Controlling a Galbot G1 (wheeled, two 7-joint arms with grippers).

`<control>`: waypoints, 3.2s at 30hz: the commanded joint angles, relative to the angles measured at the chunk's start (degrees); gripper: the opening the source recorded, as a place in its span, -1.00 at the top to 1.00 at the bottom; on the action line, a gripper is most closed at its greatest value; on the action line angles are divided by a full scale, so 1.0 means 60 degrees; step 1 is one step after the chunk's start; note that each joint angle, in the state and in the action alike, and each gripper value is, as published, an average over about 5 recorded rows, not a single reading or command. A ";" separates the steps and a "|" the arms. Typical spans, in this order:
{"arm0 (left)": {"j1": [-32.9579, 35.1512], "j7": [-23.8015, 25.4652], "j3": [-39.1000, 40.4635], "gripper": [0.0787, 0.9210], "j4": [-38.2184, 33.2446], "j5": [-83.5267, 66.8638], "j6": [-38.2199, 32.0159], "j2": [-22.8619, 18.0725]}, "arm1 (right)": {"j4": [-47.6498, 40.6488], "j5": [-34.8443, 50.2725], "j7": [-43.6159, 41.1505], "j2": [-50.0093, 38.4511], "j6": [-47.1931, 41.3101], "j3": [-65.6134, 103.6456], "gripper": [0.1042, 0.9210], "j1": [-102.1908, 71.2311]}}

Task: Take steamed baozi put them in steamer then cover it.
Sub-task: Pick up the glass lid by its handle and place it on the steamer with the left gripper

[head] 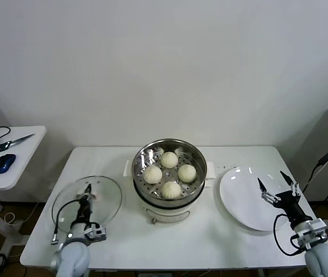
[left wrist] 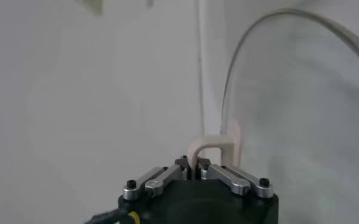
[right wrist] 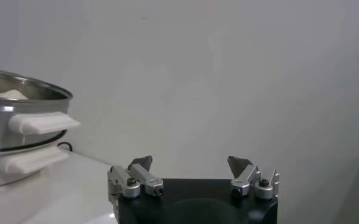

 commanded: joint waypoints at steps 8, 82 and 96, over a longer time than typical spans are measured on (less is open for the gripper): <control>0.1951 0.0176 -0.0373 0.82 -0.4152 -0.1287 0.1245 0.1165 | -0.0437 -0.0043 -0.0010 -0.0171 0.0121 -0.0024 -0.76 0.0405; -0.3474 0.3436 0.7124 0.82 -0.0924 0.2095 0.6170 -0.2122 | -0.1651 -0.1082 -0.0263 0.0227 0.0692 -0.0164 -0.76 0.1048; -0.3465 0.3404 0.6993 0.82 -0.0690 0.2091 0.6257 -0.2197 | -0.1687 -0.1118 -0.0322 0.0239 0.0755 -0.0123 -0.76 0.1052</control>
